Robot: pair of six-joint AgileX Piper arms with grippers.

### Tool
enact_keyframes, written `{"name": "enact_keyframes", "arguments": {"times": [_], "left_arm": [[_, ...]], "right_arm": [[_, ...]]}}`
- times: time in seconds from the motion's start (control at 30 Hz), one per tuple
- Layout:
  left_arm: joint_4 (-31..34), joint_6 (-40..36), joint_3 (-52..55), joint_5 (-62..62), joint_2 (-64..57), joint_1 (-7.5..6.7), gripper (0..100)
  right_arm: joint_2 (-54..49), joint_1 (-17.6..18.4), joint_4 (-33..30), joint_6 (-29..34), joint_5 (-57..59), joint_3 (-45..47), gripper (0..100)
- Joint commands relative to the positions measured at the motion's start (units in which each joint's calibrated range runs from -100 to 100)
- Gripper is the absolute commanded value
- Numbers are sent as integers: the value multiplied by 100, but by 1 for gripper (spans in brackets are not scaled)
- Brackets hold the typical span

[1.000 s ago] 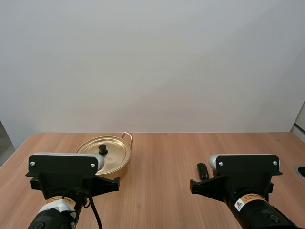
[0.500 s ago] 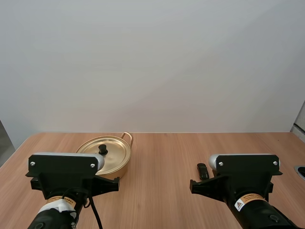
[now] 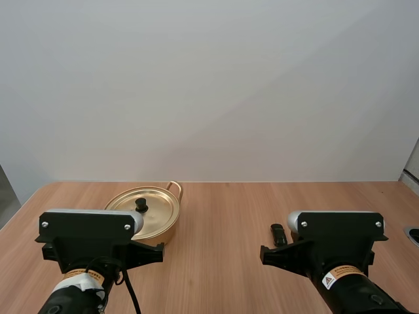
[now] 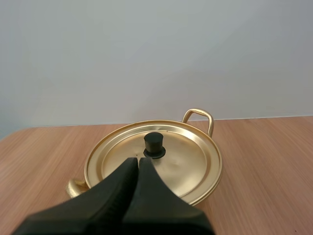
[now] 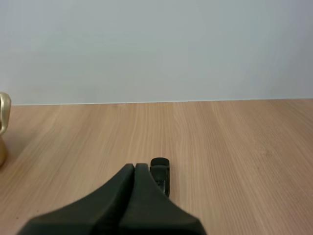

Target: Open the pot, put the car inside, and close it

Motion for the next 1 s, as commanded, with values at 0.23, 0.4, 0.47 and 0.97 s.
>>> {"name": "enact_keyframes", "arguments": {"times": [0.23,0.4,0.47,0.97], "left_arm": [[90,-3,0,-90,0,-2,3],[79,-3,-517,-1445,0,-2,3],[177,-3,-772,-1683,0,-2,3],[118,-325,-1901,732,0,-2,3]], "right_arm": [[0,0,-486,0,-22,0,0],[0,0,-633,-31,-1708,0,0],[0,0,-633,-31,-2622,0,0],[0,0,-811,-1497,-7690,0,0]]}}
